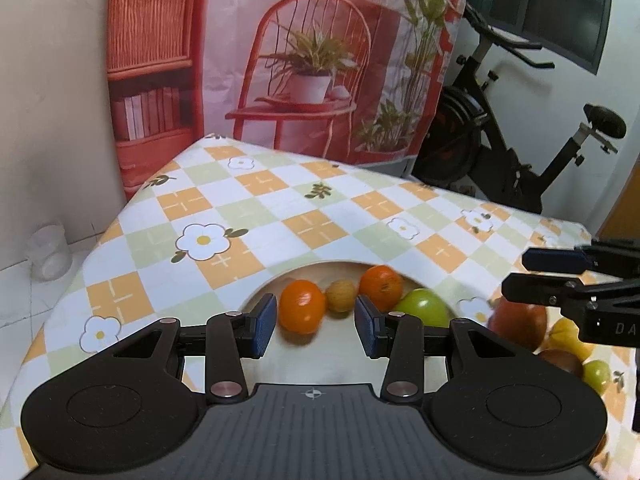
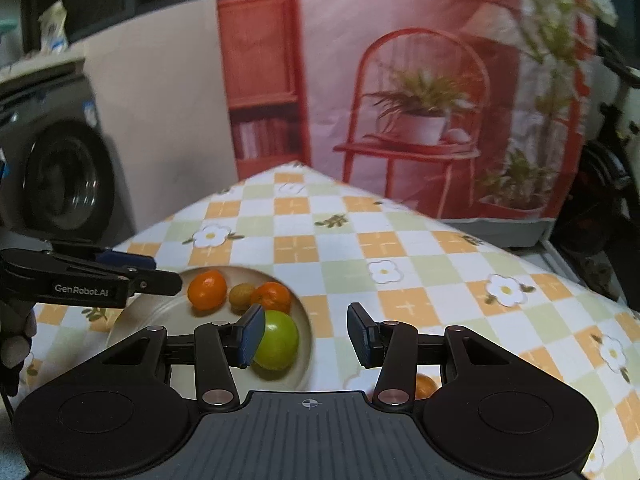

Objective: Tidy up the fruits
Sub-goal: 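Withdraw both open tools from the plate toward the fruit pile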

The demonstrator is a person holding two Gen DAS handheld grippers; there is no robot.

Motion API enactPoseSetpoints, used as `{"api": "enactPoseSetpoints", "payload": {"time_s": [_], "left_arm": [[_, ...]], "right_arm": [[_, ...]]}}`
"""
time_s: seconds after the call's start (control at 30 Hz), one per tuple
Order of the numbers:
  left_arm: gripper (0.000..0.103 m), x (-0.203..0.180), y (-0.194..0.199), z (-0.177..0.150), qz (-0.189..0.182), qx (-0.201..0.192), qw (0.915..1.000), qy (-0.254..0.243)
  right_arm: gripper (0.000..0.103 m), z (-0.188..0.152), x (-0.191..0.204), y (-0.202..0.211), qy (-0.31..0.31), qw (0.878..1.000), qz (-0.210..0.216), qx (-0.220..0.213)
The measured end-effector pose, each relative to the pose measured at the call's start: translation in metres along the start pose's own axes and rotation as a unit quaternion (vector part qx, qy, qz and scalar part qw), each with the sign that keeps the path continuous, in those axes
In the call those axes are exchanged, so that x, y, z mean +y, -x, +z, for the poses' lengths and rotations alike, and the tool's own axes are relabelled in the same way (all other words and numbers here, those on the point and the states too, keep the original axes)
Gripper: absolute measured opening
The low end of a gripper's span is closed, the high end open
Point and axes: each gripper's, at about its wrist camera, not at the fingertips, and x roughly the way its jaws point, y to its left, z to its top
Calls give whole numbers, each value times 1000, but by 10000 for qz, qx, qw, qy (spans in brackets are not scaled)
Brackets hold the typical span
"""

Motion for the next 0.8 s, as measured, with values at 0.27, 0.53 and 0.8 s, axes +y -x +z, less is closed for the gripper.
{"api": "enactPoseSetpoints", "payload": {"time_s": [0.27, 0.53, 0.8], "left_arm": [[45, -37, 16, -11, -186, -106, 9998, 8], [45, -81, 25, -34, -425, -107, 9990, -129], [45, -116, 25, -63, -783, 187, 9948, -621]], "right_arm": [[42, -36, -26, 51, -411, 9978, -319, -406], [42, -91, -52, 95, -1146, 9888, -679, -667], [42, -136, -50, 123, -1292, 9875, -694, -574]]}}
